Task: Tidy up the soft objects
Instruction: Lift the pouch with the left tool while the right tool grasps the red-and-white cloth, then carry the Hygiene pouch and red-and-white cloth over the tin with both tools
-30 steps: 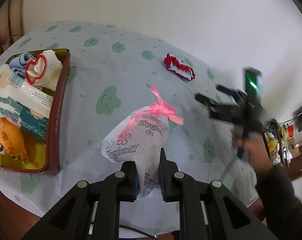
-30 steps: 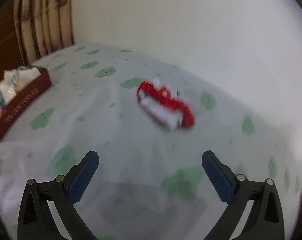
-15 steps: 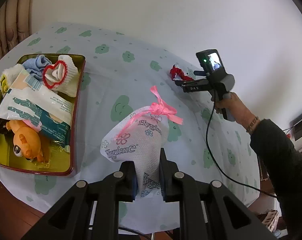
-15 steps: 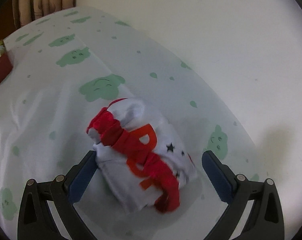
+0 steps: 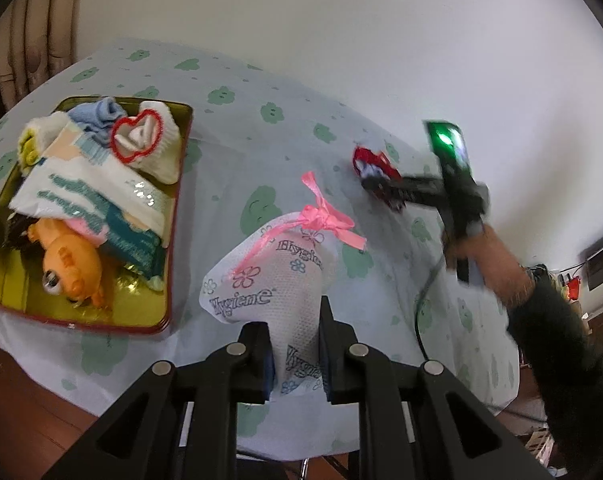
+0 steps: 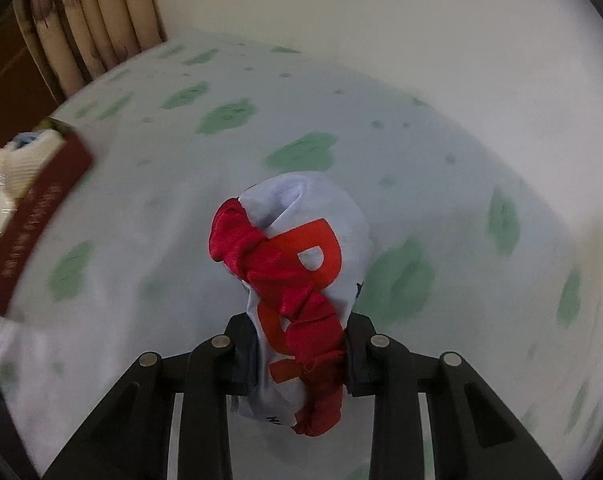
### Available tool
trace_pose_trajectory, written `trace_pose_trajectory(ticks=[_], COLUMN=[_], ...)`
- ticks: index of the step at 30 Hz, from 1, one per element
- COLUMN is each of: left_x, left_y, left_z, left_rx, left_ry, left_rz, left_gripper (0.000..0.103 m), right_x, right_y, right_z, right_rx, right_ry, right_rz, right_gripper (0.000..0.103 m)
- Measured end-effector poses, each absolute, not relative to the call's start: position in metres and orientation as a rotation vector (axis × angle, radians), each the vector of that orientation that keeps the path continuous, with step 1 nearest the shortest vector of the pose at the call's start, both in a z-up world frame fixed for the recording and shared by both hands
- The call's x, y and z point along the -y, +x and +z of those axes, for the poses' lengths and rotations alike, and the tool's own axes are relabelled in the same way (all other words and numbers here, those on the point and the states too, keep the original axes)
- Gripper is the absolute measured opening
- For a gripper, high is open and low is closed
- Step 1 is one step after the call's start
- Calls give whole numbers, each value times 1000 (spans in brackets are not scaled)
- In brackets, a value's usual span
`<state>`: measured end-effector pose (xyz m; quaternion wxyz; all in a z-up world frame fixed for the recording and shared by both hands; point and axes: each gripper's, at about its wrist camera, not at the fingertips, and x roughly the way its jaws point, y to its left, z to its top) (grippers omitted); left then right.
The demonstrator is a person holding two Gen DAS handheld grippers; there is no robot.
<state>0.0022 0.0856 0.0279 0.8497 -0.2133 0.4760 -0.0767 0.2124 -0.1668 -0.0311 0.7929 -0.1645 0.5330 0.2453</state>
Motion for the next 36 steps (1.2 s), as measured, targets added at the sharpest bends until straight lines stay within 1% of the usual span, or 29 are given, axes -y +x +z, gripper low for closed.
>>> trace_pose_trajectory(ticks=[5,9,13,19,24,31,36], left_x=[-100,-121,-156,-213,-246,-246,-247], left_y=[-22,-44,-65,-82,-57,-18,0], left_z=[35,40,50,58,48,23,1], left_rx=[-972,-956,-919,-867,-879,-942,-1015], left_ry=[-462,-471,-475,-450,-419,-364,-398], left_rz=[-136,-86,-13,143,210,234,222], left_gripper=[17,17,17,17,18,18,19], right_x=[168,156,149,136,128,121,120], right_y=[111,43,5,-10,-15,-14,-10], right_z=[7,13,16,22,26,31,30], right_rx=[-1043,-1018,-1020,-1012,-1004,-1007,-1022], right_ry=[-138,-62,-21,2,7,14,16], right_rz=[606,628,633,632,638,636,630], right_gripper=[28,28,28,28,28,28,29])
